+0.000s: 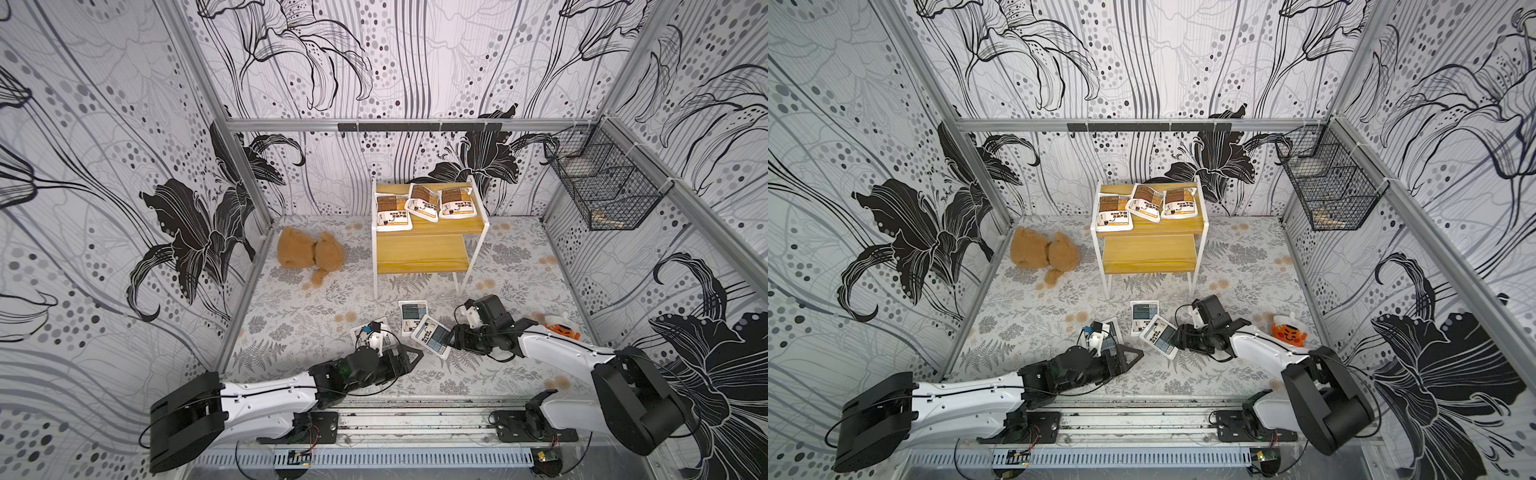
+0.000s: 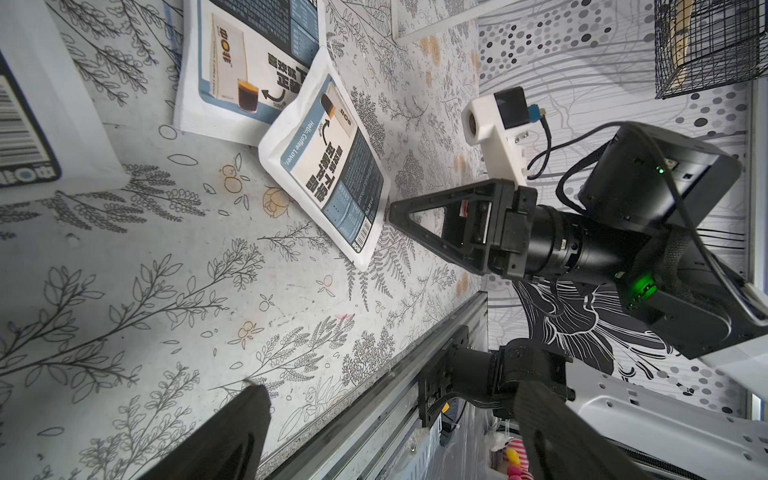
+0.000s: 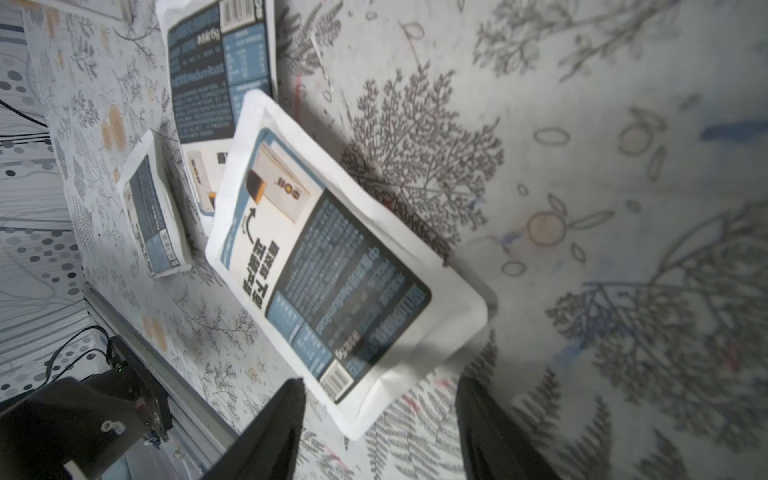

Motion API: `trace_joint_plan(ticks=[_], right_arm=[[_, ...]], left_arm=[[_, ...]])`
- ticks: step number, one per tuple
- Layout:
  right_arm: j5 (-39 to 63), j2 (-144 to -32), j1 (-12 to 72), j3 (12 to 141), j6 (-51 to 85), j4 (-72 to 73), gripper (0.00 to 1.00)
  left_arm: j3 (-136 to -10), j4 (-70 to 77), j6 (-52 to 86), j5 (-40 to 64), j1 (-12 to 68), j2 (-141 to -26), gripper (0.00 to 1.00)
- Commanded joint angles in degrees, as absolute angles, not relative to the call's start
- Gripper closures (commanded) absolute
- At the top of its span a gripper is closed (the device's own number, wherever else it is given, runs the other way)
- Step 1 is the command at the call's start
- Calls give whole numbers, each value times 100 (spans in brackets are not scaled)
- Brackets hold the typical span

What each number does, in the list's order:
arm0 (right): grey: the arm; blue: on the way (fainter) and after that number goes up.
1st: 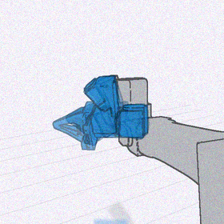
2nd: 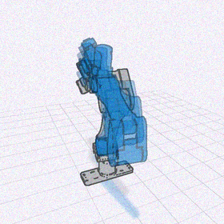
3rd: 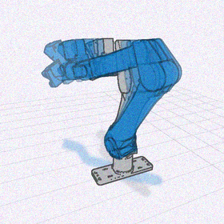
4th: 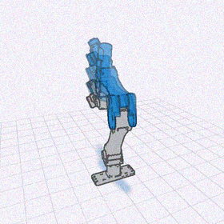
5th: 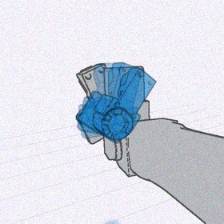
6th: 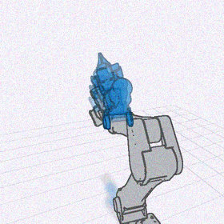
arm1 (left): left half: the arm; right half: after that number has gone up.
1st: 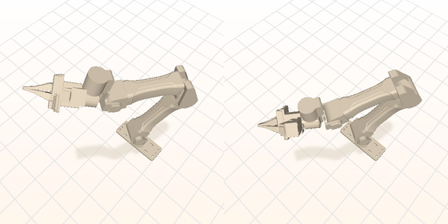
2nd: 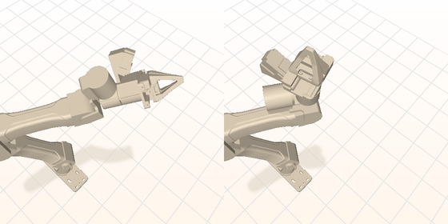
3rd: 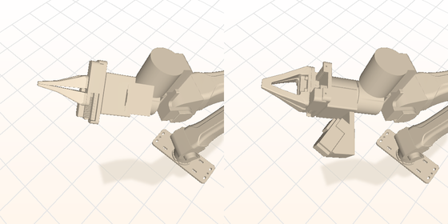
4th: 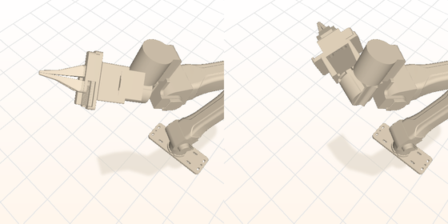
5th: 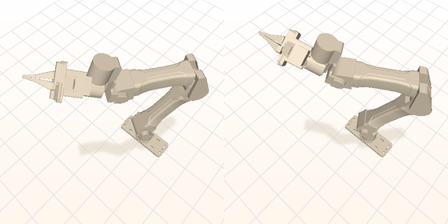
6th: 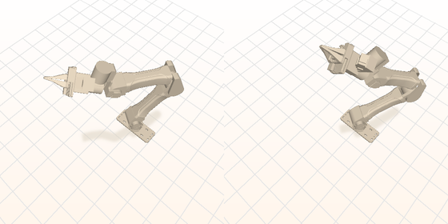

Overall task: Place the bagged coffee beans on the shelf by color
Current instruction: Pick up the bagged coffee beans at the center of the board.

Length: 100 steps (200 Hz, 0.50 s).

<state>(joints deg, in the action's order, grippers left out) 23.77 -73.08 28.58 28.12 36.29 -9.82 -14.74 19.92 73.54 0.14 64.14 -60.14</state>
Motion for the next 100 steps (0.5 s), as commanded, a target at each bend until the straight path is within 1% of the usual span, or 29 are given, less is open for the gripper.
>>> trace_joint_plan(ticks=[1, 15, 49, 100], right_arm=[[2791, -7008, 2847, 2586, 3945, -871, 37], [2841, -6817, 2839, 2642, 3896, -1009, 37], [2569, -6617, 2780, 3134, 3614, -1612, 37], [2449, -7275, 2551, 3685, 3212, -1634, 37]], left_arm=[[-1399, 2409, 7348, -49, 6442, -6119, 3], [-1415, 2496, 7348, -35, 6442, -6219, 3], [-1565, 2588, 7285, 14, 6442, -6469, 3], [-1731, 2608, 7228, 70, 6441, -6803, 2]])
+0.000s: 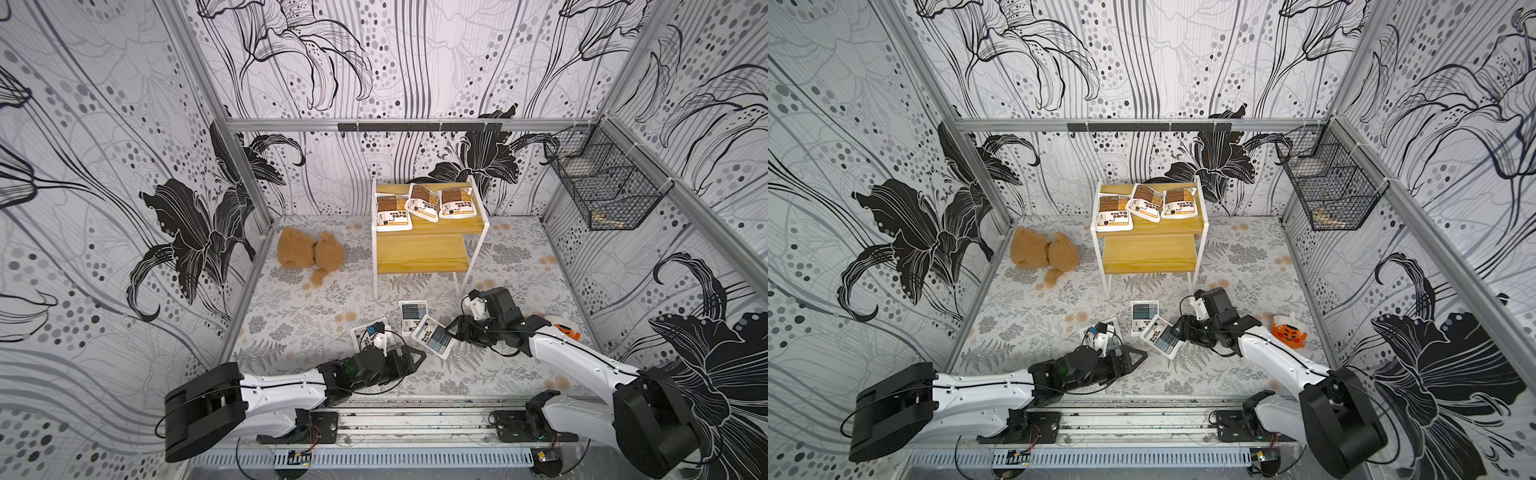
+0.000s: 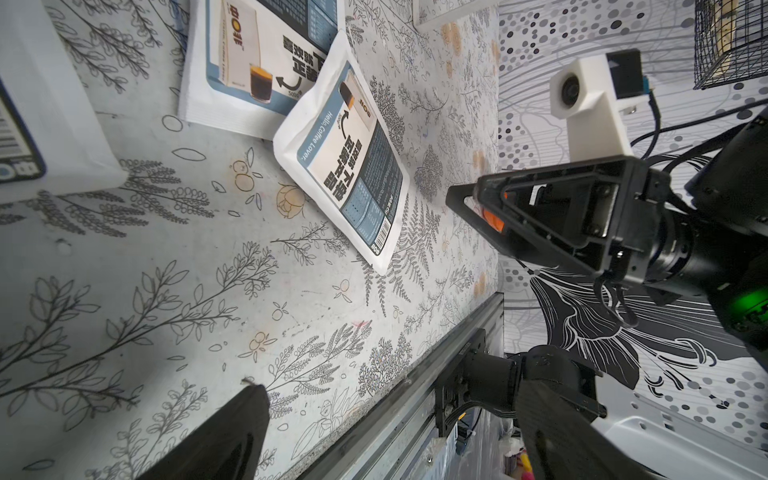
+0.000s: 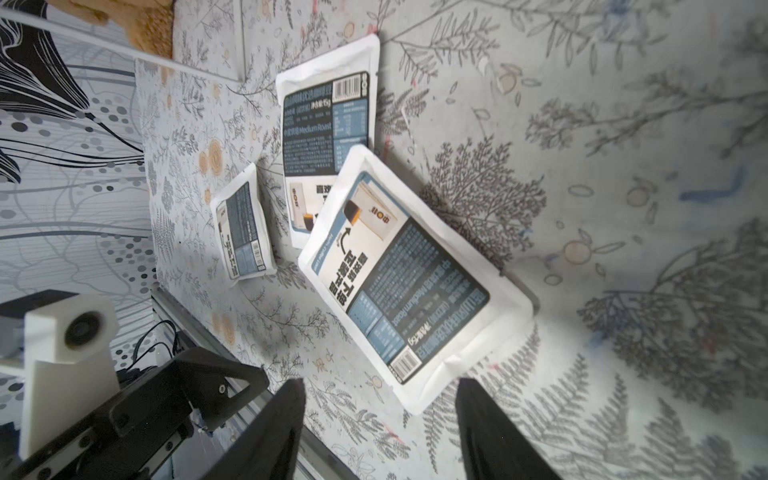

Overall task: Place the bagged coffee beans on the shelf by color
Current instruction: Pick up the bagged coffee beans at the center of the board.

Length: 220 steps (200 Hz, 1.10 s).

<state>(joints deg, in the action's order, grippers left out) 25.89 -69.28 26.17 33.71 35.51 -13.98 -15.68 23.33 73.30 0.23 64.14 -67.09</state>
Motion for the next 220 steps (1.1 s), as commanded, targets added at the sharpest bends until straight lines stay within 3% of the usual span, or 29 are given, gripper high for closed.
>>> trace_joint_plan(ticks=[1, 63, 105, 176, 220], right_arm=[[2440, -7312, 2545, 3714, 3198, -1641, 37], [2276, -8366, 2446, 4368, 2817, -1593, 37], [2696, -8634, 2460, 3965, 2950, -1095, 37], [3146, -7853, 2935, 2826, 3466, -569, 37], [2760, -7608, 2804, 3307, 3109, -1304, 37]], left_arm=[[-1727, 2614, 7231, 70, 6442, -6807, 2], [-1608, 2731, 7374, 0, 6442, -6740, 2], [-1567, 2741, 7421, -41, 6440, -6785, 2], [-1554, 2847, 7383, -143, 6301, -6969, 1], [-1590, 2849, 7026, 275, 5739, -7070, 4]])
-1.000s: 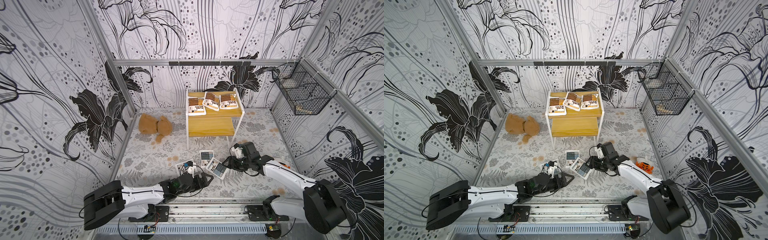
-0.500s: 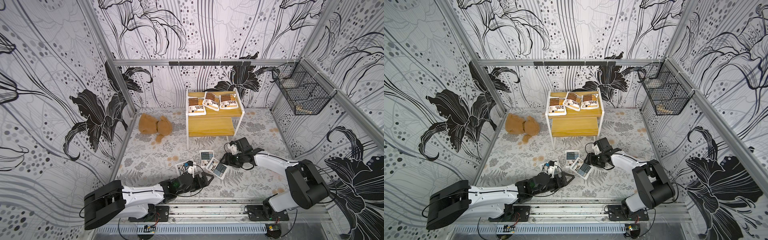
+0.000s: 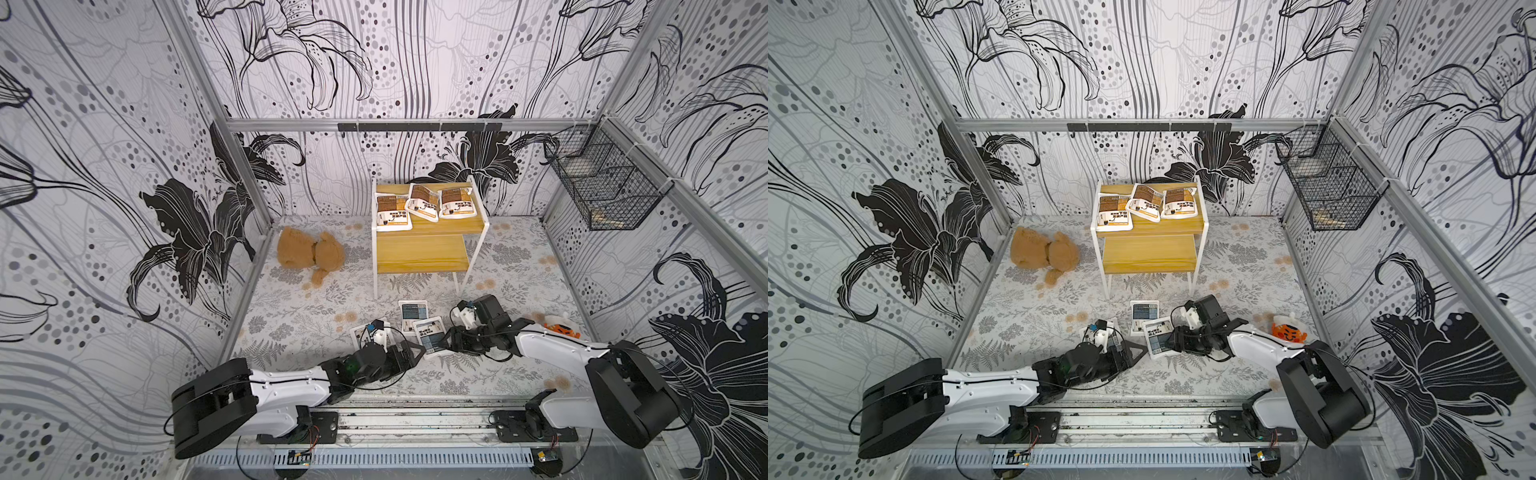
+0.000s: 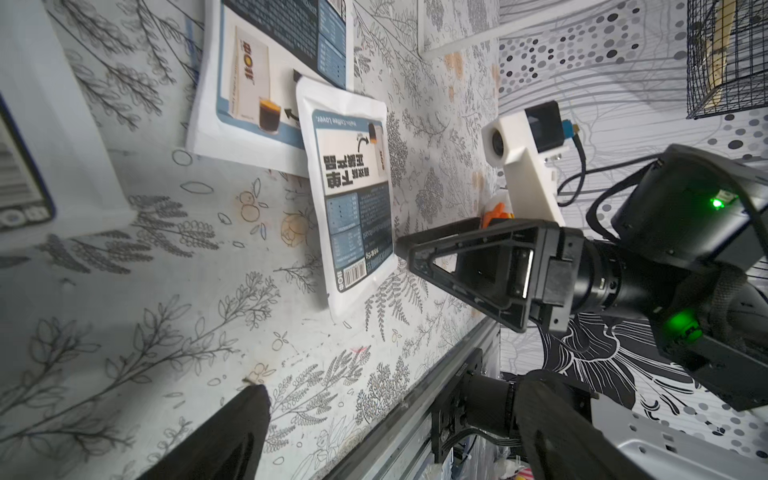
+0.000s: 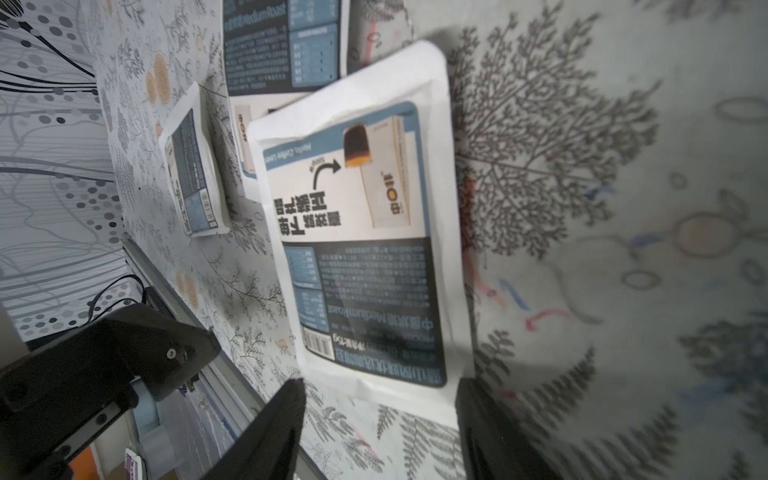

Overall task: Place the bagged coffee beans on the shelf by color
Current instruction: Pick up the bagged coffee beans at the center of the board.

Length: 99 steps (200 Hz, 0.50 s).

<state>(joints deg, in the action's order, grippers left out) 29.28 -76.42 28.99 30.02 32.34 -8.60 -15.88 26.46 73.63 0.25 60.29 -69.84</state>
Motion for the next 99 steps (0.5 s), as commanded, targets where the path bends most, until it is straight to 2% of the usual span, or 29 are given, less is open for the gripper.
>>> trace_joint_plan(ticks=[1, 31, 69, 99], right_arm=[[2760, -7614, 2799, 3310, 3102, -1307, 37], [2881, -7845, 2496, 3539, 3032, -1204, 37], [3139, -8383, 2443, 3709, 3031, -924, 37], [3477, -8704, 2452, 3506, 3259, -414, 37]], left_arm=[[-1595, 2848, 7016, 287, 5726, -7068, 4], [-1870, 2643, 6552, 663, 5348, -7298, 7], [-2083, 2803, 6295, 978, 5254, -7871, 10], [-2088, 3383, 6409, 1211, 5247, -8418, 18]])
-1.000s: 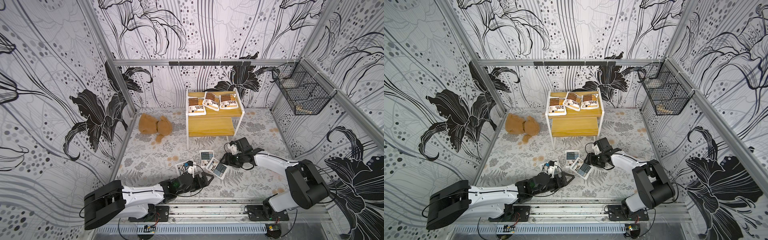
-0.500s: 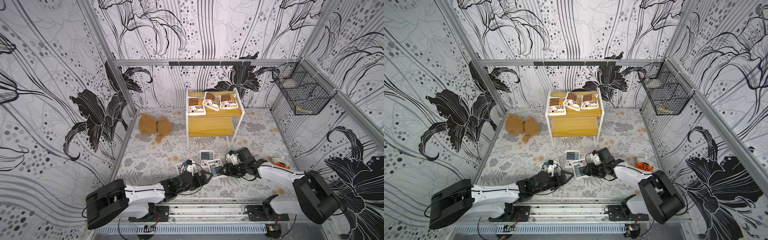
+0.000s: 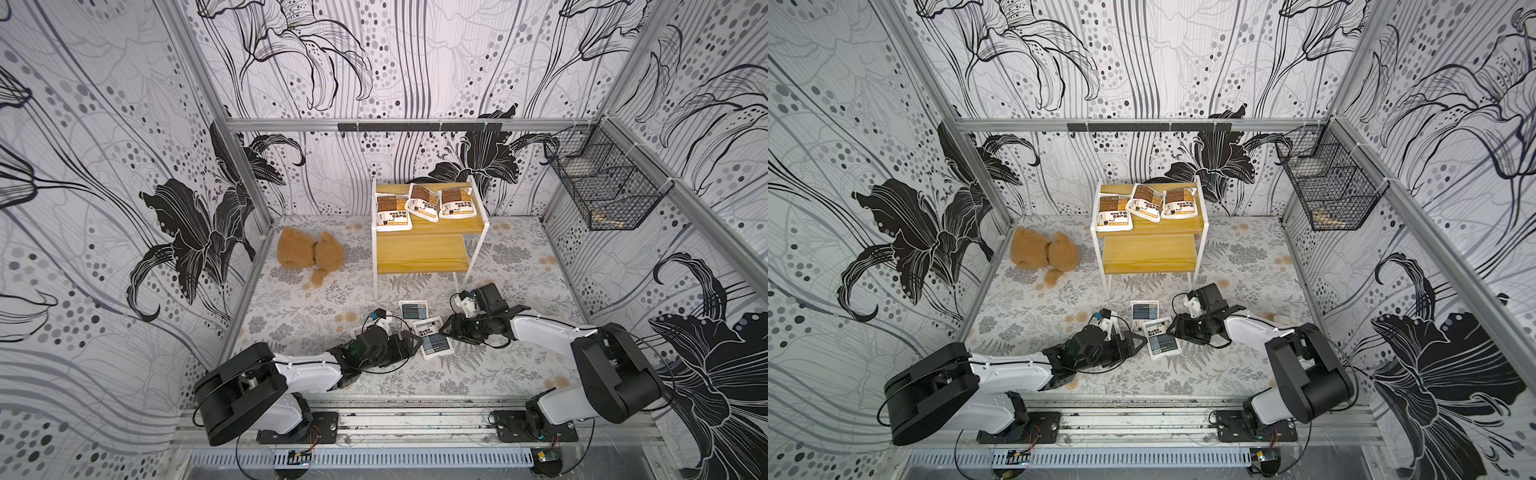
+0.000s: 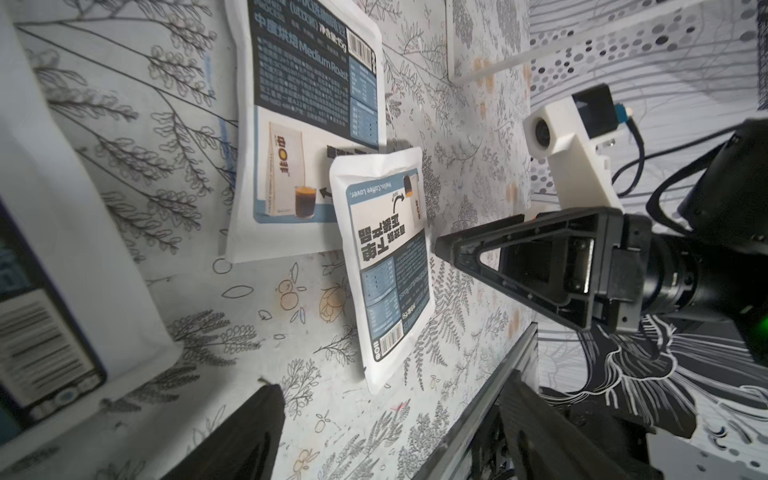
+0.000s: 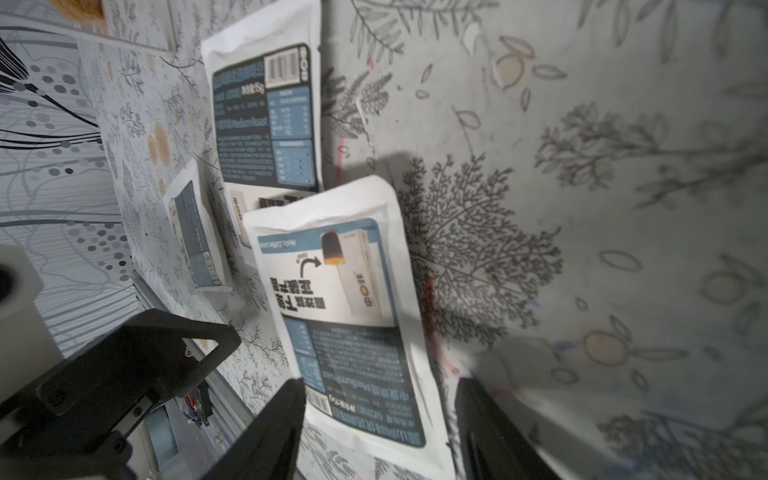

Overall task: Place the bagged coffee beans on the shelf by color
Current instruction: Pick up the bagged coffee beans at the center of the board.

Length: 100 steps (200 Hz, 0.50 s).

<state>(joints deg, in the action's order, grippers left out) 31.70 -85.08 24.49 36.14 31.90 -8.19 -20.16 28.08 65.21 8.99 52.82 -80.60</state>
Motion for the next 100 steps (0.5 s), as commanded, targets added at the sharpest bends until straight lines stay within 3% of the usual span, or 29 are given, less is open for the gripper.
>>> trace_joint_plan(ticks=[1, 55, 100], right_arm=[[3483, -8707, 2452, 3489, 3269, -387, 37], [3818, -8723, 2513, 2854, 3710, 402, 37], [3815, -8604, 2514, 2634, 3737, 478, 37]], left_arm=[[-2090, 3405, 6408, 1225, 5247, -8437, 18], [-2170, 4007, 6535, 1440, 5247, -9148, 26], [-2223, 4342, 6627, 1516, 5251, -9446, 45]])
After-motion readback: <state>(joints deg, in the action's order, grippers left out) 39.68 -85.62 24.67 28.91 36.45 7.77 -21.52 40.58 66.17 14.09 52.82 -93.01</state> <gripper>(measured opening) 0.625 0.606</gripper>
